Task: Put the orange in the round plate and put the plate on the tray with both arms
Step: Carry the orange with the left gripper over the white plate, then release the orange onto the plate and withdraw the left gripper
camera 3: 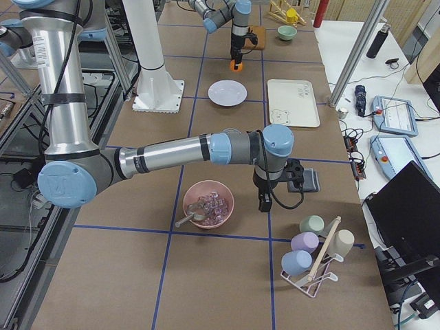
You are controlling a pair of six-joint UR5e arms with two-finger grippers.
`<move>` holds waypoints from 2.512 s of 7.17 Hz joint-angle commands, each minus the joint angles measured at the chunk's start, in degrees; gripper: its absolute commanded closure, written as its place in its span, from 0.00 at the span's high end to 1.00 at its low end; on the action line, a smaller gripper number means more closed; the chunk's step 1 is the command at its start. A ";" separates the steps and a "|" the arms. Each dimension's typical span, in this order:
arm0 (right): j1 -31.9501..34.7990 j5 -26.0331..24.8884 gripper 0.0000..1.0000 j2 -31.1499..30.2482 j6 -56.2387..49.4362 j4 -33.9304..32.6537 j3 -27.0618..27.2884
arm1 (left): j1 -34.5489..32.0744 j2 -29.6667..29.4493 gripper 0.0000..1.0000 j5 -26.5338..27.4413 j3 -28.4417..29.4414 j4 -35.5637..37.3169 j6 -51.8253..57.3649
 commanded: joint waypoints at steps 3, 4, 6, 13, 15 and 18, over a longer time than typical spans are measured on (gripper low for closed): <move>-0.35 0.86 1.00 0.15 0.02 0.06 -0.22 | 9.42 -7.70 0.00 13.15 7.59 -0.50 -5.32; -0.61 0.86 1.00 0.41 0.02 0.15 -0.65 | 9.61 -7.79 0.00 13.87 8.20 -0.68 -5.15; -0.62 0.95 1.00 0.51 0.02 0.06 -0.74 | 9.70 -7.87 0.00 13.88 9.78 -1.12 -5.06; -0.62 1.04 1.00 0.68 -0.07 0.32 -1.71 | 9.70 -8.23 0.98 13.88 12.08 -3.76 -5.06; -0.62 1.73 1.00 0.68 -0.07 -0.02 -1.19 | 9.70 -7.97 0.98 13.97 10.59 -3.67 -4.89; -6.55 7.28 1.00 0.86 15.64 2.15 5.46 | 3.31 -2.10 0.98 13.71 1.29 -2.01 6.90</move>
